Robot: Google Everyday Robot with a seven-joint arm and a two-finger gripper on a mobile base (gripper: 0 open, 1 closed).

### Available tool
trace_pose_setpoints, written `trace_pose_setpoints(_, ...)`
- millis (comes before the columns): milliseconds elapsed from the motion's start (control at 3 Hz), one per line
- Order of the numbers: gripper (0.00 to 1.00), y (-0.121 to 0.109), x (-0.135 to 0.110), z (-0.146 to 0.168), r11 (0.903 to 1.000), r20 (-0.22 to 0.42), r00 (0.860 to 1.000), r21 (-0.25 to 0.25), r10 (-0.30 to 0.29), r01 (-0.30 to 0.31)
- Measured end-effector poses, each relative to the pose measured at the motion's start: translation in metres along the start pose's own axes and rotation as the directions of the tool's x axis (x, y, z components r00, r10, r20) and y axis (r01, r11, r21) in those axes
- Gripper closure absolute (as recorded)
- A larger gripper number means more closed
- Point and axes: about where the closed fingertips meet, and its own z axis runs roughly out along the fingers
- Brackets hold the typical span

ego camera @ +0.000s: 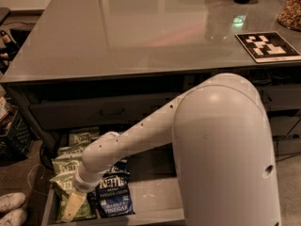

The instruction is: Pick green jalapeno chip bag from middle drawer and place on counter

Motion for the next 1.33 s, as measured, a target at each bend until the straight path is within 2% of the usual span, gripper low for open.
trace_pose_setpoints(333,0.00,-0.009,0.006,0.007,0.9988,-0.022,0.999,0.041,0.027,-0.026)
trace_pose_setpoints(667,0.00,-0.021,0.020,0.016,0.9891,-0.036,0.991,0.076,0.129,-0.126)
trace_pose_setpoints(1000,0.00,-0.027,0.031,0.025,0.9758,-0.042,0.978,0.090,0.203,-0.199)
trace_pose_setpoints(1333,0.00,-0.024,0.037,0.042,0.9653,-0.031,0.966,0.049,0.258,-0.257)
